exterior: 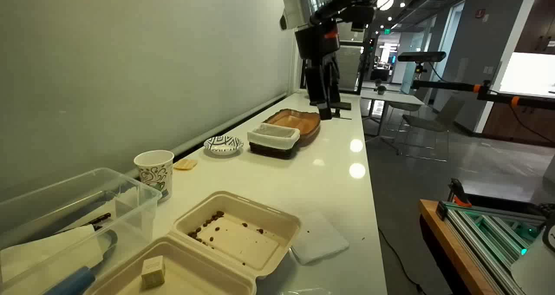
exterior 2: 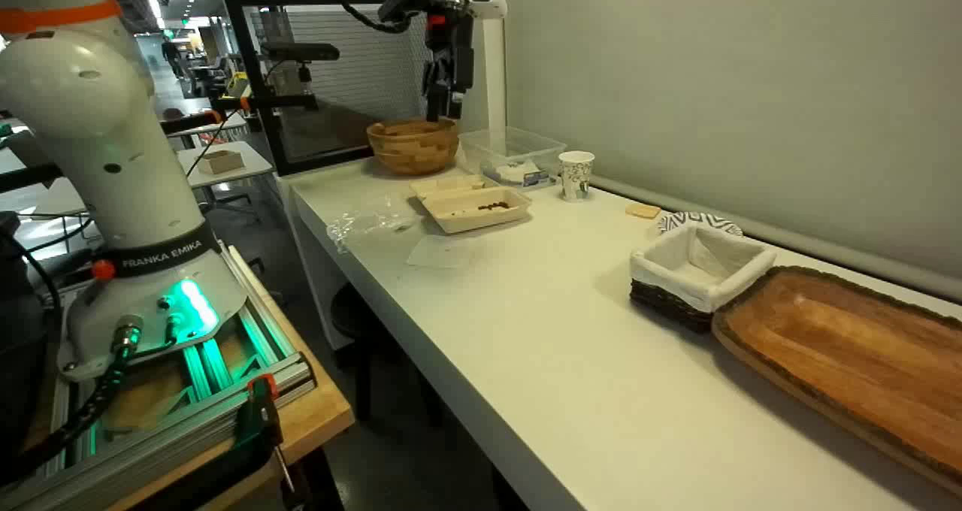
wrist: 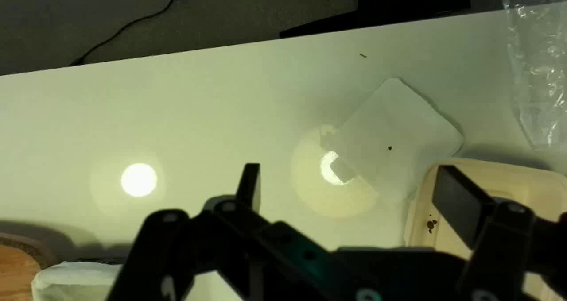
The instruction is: Put the square block on the wooden mat
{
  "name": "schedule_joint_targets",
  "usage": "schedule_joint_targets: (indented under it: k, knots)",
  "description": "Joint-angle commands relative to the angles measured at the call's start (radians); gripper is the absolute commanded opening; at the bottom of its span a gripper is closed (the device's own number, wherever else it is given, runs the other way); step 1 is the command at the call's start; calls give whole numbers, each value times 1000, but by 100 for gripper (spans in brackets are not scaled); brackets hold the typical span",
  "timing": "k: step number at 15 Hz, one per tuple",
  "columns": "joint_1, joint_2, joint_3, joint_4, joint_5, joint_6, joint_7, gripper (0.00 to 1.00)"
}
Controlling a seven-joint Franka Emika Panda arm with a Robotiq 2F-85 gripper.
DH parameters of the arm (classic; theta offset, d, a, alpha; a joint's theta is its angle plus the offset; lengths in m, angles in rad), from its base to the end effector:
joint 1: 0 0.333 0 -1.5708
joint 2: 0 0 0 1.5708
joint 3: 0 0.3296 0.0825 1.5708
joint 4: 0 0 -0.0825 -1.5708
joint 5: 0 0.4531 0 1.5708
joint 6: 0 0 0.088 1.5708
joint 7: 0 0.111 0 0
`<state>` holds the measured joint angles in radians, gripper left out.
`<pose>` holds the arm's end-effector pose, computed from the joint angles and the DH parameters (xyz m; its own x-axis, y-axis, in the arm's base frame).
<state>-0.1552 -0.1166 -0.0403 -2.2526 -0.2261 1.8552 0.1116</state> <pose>0.5118 -0.1201 0.3675 0.9374 -0.2310 -0.2606 -0.1769 -0.9604 0.2151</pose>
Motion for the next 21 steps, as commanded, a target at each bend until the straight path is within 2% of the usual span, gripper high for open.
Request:
schedule_joint_targets:
  k: [1,7,11,16,20,21]
  knots:
    - [19,0,-18,1,-2,-2,1,100]
    - [19,0,-18,1,-2,-2,1,100]
    - [67,82,7,46,11,46,-117,100]
    - [130,190,45,101,19,227,-275,100]
    - [146,267,73,111,103,448,-431,100]
    - [139,295,83,119,168,503,-485,100]
